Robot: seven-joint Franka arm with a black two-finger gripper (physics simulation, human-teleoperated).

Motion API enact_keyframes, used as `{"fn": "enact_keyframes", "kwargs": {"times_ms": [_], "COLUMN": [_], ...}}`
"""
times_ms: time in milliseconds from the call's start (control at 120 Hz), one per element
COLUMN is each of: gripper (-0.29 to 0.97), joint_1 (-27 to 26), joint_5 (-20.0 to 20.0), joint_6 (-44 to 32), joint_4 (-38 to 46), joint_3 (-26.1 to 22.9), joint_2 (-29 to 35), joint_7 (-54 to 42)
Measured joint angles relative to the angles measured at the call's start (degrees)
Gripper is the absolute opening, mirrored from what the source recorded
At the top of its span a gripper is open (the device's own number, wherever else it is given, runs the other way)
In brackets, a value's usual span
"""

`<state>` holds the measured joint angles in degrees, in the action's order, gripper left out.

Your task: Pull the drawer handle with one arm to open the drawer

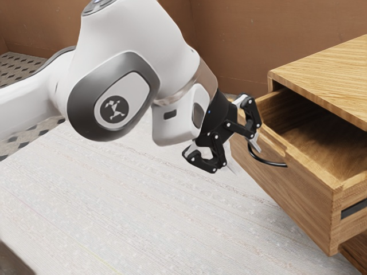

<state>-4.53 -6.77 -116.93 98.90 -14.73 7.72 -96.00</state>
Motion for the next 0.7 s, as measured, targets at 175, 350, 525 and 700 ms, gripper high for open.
{"fn": "enact_keyframes", "kwargs": {"times_ms": [175, 350, 525, 700], "gripper": [0.32, 0.32, 0.31, 0.27], "joint_1": [0.0, 0.0, 0.0, 0.0], "joint_5": [-0.1, -0.2, -0.2, -0.2], "joint_6": [2.3, 4.4, 6.1, 7.7], "joint_4": [1.2, 2.5, 4.0, 5.3], "joint_3": [0.2, 0.2, 0.2, 0.2], "joint_2": [1.6, 3.4, 5.6, 7.8], "joint_7": [1.4, 2.8, 3.9, 4.9]}}
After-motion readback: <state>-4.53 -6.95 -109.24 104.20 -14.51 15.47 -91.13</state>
